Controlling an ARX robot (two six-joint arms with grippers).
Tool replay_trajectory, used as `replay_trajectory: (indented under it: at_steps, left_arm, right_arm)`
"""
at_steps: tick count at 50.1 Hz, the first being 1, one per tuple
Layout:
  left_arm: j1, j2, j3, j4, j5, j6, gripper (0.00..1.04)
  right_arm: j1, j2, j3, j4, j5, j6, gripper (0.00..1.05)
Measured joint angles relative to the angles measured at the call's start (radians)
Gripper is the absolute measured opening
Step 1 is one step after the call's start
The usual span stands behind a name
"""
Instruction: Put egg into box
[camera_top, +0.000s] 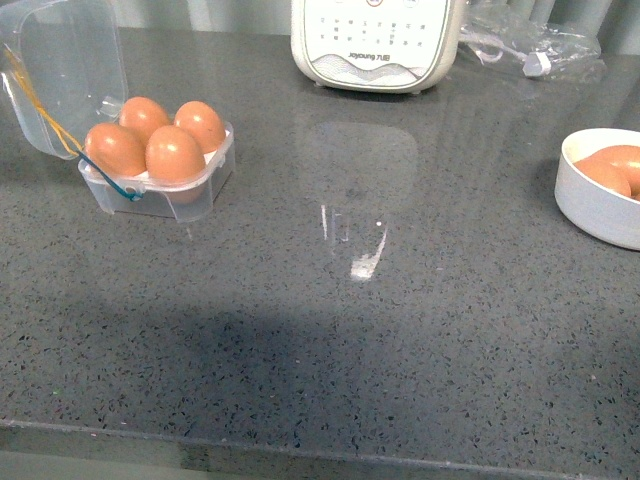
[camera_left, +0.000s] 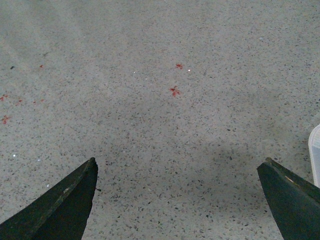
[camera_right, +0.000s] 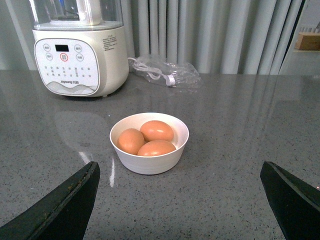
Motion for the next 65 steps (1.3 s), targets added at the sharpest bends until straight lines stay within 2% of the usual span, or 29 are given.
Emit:
replay_trajectory:
  at_steps: [20, 29, 32, 49, 65]
  left_arm:
    - [-0.154, -0.062, 0.014, -0.118, 0.014, -0.141, 0.98]
    - [-0.304, -0.137, 0.005, -0.183, 0.026, -0.206, 0.98]
    - [-0.325, -0.16, 0.005, -0.205, 0.042, -0.215, 0.98]
    - [-0.315, -0.305, 0.051, -0.331, 0.086, -0.229, 0.98]
    - [-0.254, -0.546, 0.006, -0.432, 0.158, -0.098, 0.98]
  right_arm:
    - [0.0, 0.0, 0.0, 0.0, 0.0, 0.0, 0.97]
    - [0.0, 0.0, 0.0, 0.0, 0.0, 0.0, 0.97]
    - [0.0, 0.0, 0.0, 0.0, 0.0, 0.0, 0.97]
    - [0.0, 0.0, 0.0, 0.0, 0.0, 0.0, 0.97]
    - [0.0, 0.0, 0.0, 0.0, 0.0, 0.0, 0.97]
